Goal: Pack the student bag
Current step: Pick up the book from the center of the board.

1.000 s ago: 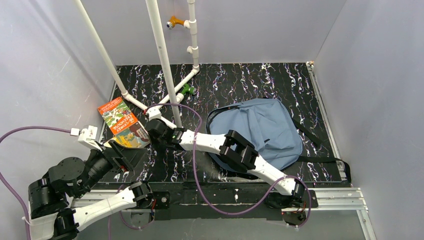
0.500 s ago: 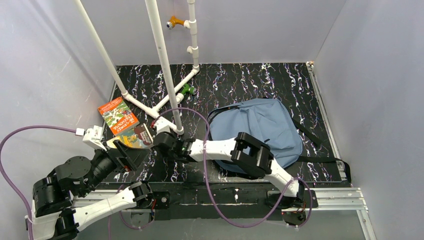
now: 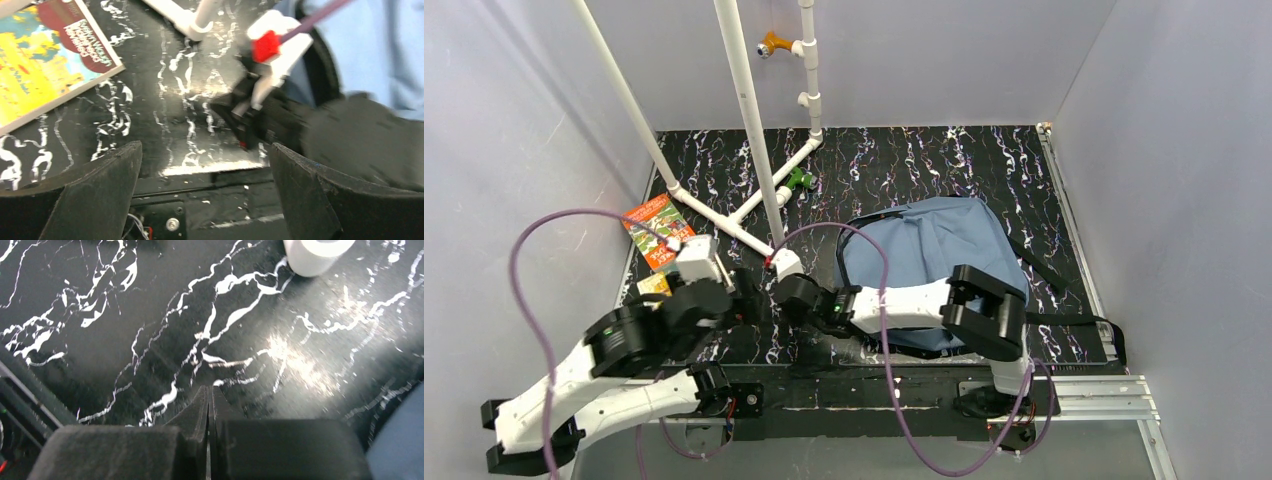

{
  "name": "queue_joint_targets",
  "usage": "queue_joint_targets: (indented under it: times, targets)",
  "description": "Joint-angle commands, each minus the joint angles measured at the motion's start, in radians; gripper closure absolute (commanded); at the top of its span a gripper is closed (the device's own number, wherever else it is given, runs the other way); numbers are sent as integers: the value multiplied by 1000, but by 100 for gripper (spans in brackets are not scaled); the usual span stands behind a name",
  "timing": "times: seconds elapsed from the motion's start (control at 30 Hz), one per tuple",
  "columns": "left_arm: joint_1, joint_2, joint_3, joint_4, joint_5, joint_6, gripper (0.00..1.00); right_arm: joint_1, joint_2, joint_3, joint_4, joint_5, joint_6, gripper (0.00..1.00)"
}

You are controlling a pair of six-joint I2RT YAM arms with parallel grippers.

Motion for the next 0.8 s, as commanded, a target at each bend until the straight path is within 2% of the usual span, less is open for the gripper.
queue_joint_targets:
  times: [0.0, 0.1, 0.27, 0.47, 0.53, 0.6, 0.7, 0.77]
  targets:
    - [3, 142, -32, -60, -192, -24, 2, -2, -142, -100, 46, -8, -18, 92]
    - [52, 171, -69, -31, -239, -15, 2, -2, -211, -183, 54, 1, -20, 83]
    - [349, 170, -184, 173, 41, 77, 2, -2, -336, -291, 54, 16, -39, 75]
    - [594, 240, -179, 253, 88, 114, 2, -2, -485, -396, 48, 13, -61, 67]
    - [740, 318, -162, 288, 137, 144, 2, -2, -530, -432, 57, 10, -64, 65]
    - [922, 401, -135, 327, 247, 176, 2, -2, -571, -459, 59, 8, -66, 62]
    - [1054, 585, -55, 345, 299, 177, 2, -2, -632, -486, 51, 10, -74, 55]
    - [1103, 736, 51, 286, 310, 150, 2, -2, -676, -506, 47, 19, -81, 48]
